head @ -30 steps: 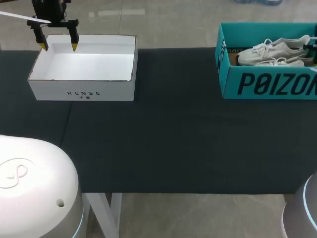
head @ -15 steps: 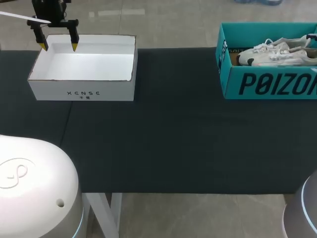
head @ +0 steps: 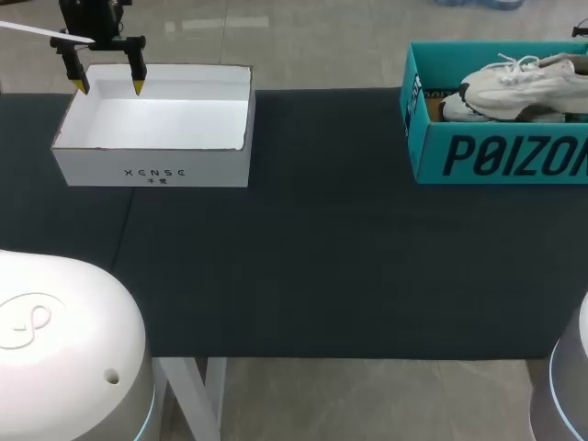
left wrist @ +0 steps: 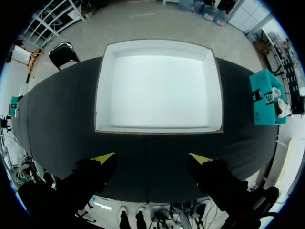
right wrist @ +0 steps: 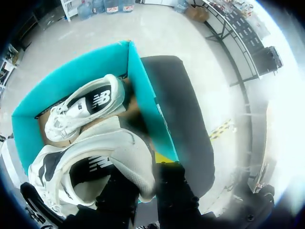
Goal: Take the shoe out of the shoebox, open the shoe tongue, remove and reinsert the insole, then place the shoe into the shoebox
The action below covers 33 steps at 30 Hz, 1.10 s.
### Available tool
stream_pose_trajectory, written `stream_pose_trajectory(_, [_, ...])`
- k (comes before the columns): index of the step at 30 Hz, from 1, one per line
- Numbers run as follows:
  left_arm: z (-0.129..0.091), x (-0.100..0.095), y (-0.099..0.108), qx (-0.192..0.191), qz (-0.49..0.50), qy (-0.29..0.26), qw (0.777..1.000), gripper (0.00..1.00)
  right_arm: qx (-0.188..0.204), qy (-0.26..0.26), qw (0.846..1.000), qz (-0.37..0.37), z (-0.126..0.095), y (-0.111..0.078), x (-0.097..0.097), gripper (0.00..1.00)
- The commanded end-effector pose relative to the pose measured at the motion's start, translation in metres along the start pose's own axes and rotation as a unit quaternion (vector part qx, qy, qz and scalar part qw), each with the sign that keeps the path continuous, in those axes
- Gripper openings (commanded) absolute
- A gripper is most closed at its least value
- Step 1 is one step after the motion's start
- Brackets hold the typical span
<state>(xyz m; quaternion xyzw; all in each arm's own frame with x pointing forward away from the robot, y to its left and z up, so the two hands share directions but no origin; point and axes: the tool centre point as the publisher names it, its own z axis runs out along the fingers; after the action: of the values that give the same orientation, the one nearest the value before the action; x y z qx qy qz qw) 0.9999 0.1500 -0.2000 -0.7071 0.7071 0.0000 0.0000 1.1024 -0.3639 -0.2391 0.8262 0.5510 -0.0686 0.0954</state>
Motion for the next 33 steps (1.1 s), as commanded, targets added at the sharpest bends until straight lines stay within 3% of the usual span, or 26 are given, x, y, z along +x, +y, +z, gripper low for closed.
stream_pose_trajectory(1, [0.0, 0.0, 0.0, 0.0, 0.0, 0.0, 1.0, 1.0, -0.03, -0.017, 0.999, 0.005, -0.07, -0.016, 0.01, 0.0])
stream_pose_trajectory(6, [0.0, 0.0, 0.0, 0.0, 0.0, 0.0, 1.0, 1.0, -0.045, -0.031, 0.998, 0.004, -0.111, -0.023, 0.047, 0.0])
stream_pose_trajectory(13, [0.0, 0.0, 0.0, 0.0, 0.0, 0.0, 1.0, 1.0, -0.053, -0.044, 0.998, 0.015, -0.149, -0.049, 0.12, 0.0])
stream_pose_trajectory(19, [0.0, 0.0, 0.0, 0.0, 0.0, 0.0, 1.0, 1.0, -0.037, -0.039, 0.998, 0.032, -0.153, -0.083, 0.173, 0.0])
stream_pose_trajectory(30, [0.0, 0.0, 0.0, 0.0, 0.0, 0.0, 1.0, 1.0, -0.004, -0.015, 0.998, 0.057, -0.16, -0.152, 0.235, 0.0])
stream_pose_trajectory(33, [0.0, 0.0, 0.0, 0.0, 0.0, 0.0, 1.0, 1.0, -0.01, -0.013, 0.998, 0.055, -0.158, -0.174, 0.254, 0.0])
